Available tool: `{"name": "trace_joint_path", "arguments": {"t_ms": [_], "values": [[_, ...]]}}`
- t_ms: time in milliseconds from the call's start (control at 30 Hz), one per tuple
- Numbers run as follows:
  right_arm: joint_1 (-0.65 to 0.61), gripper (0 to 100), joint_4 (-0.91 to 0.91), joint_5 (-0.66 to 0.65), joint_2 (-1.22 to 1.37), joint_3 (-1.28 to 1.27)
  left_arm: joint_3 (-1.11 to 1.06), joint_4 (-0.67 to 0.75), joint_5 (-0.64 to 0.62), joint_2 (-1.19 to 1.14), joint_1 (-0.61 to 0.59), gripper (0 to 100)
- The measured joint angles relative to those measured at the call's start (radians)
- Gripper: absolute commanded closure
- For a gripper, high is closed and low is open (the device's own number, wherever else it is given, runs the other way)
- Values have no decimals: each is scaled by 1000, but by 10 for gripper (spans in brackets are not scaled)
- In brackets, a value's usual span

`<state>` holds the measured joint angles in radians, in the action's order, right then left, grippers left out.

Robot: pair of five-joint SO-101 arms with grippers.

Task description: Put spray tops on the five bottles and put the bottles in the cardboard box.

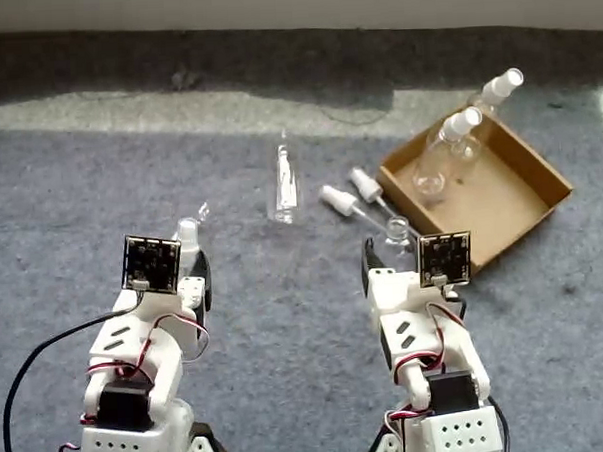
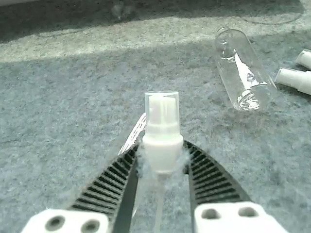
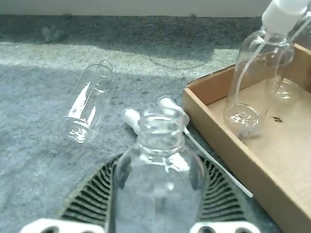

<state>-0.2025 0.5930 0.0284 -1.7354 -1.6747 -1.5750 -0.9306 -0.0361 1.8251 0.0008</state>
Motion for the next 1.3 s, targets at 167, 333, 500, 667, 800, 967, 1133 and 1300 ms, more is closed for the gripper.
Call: {"name": "trace_joint_path", "arguments": {"t_ms": [167, 333, 500, 667, 800, 967, 1133, 1300], "values": [[0, 925, 0, 0, 0, 0, -86, 8, 2, 3, 6, 989], [0, 925, 0, 0, 0, 0, -98, 11, 2, 3, 71, 989], [0, 925, 0, 0, 0, 0, -98, 11, 2, 3, 127, 989], [0, 925, 0, 0, 0, 0, -98, 11, 2, 3, 129, 991], [0, 925, 0, 0, 0, 0, -98, 11, 2, 3, 129, 991], [0, 925, 0, 0, 0, 0, -98, 11, 2, 3, 129, 991], [0, 925, 0, 0, 0, 0, -98, 11, 2, 3, 129, 991], [0, 925, 0, 0, 0, 0, -98, 11, 2, 3, 129, 991]]}}
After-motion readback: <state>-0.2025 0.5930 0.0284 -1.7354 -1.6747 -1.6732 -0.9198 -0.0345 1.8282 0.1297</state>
